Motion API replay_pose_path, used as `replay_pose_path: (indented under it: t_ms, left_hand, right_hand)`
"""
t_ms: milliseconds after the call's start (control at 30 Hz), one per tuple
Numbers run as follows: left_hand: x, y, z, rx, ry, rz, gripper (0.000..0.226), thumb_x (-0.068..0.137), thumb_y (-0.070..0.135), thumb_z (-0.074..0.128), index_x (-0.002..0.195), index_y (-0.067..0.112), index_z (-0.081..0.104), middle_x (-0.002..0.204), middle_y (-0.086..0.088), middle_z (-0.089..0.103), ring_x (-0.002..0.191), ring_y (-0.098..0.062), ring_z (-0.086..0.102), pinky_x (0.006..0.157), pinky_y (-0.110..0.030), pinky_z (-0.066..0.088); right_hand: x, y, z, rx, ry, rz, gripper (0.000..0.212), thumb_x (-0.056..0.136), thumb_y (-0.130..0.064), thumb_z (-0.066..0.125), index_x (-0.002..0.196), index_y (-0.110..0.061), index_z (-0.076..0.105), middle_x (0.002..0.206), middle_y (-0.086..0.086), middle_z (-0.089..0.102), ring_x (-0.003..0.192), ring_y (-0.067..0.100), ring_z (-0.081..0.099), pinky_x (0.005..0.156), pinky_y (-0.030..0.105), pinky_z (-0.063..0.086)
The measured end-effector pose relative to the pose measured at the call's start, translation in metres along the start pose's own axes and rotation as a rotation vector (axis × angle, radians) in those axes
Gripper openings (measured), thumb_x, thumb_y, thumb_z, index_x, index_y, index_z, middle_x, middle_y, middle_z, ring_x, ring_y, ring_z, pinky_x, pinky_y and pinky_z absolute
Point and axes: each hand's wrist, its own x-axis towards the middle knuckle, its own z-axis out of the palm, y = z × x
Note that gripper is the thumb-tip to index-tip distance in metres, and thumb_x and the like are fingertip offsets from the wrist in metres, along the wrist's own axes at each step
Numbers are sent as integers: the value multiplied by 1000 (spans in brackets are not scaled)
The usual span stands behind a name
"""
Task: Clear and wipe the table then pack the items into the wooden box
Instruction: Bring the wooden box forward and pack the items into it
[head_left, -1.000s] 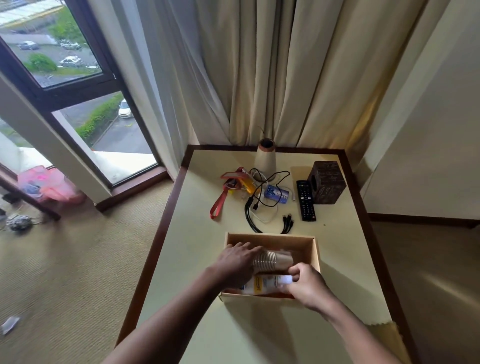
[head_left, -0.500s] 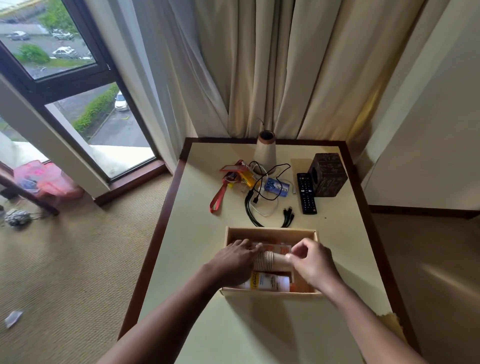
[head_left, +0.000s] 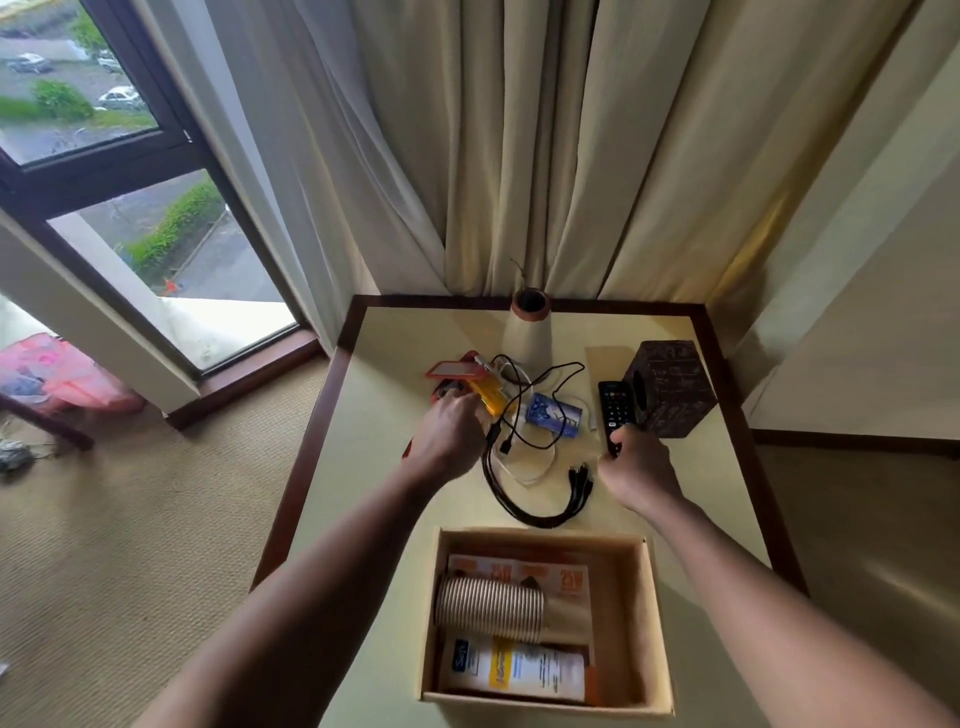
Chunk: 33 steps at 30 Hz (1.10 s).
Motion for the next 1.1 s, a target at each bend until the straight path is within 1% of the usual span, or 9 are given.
replay_pose_path:
  t_ms: [133,233,333,400,500,700,833,967,1100]
  left_hand:
    - [53,-23,8,55,-2,-87,41,96,9,55,134,23,60,132,-10,56,106,-27,59,79,-44,61]
    - [80,-38,14,154,-18,-112,50,98,31,61,146,33,48,147,-10,44,120,-34,53,85,-44,59]
    - [101,-45,16,260,-93,-109,69,90,38,73,151,35,40,153,-11,37,130,-35,44,91,-45,55]
    - [112,-49,19,300,-99,-109,63,89,35,75,146,34,49,139,-7,54,120,-29,52,91,-43,53]
    - [119,-55,26,327,-43,-134,35,90,30,73,125,31,68,111,0,71,100,-22,63,87,-41,56]
    - [120,-59,23,416,89,-75,26,91,34,71,116,30,67,98,1,71,94,-23,62,81,-38,47]
    - [103,-48,3,258,282,-69,21,102,20,54,123,18,61,95,-5,73,76,-24,63,69,-36,56]
    - [57,-18,-31,-19,430,-97,19,106,25,50,121,18,59,105,-6,74,79,-20,65,61,-30,52]
    - [-11,12,-47,-664,430,-190,11,103,23,60,108,14,62,103,-1,72,78,-4,73,59,-24,60]
  right_hand:
    - [33,-3,21,-129,-29,58,50,94,-26,56,140,-17,40,139,15,46,123,35,50,95,48,52]
    - [43,-4,35,-220,-3,112,57,95,-27,55,145,-15,30,147,17,37,127,35,46,99,49,47]
    - [53,-1,46,-259,1,160,69,93,-28,58,149,-12,21,150,20,35,128,36,44,100,51,43]
    - [59,1,52,-281,9,174,73,92,-27,61,149,-11,20,149,21,36,128,37,44,100,52,43]
    - [64,2,54,-306,37,176,76,88,-22,68,146,-12,20,147,21,36,128,37,45,99,53,43]
    - [64,-5,52,-85,99,225,71,90,-15,67,142,-8,19,143,22,30,122,39,47,96,51,50]
    - [41,-8,39,39,135,237,68,96,-20,60,148,-7,18,142,20,31,121,38,48,92,48,50]
    - [-4,-6,19,69,217,190,58,98,-29,57,146,-9,30,138,19,45,119,36,52,93,48,48]
    - [-63,5,10,295,307,-78,31,100,-31,50,130,-25,45,125,5,62,106,29,61,92,48,49]
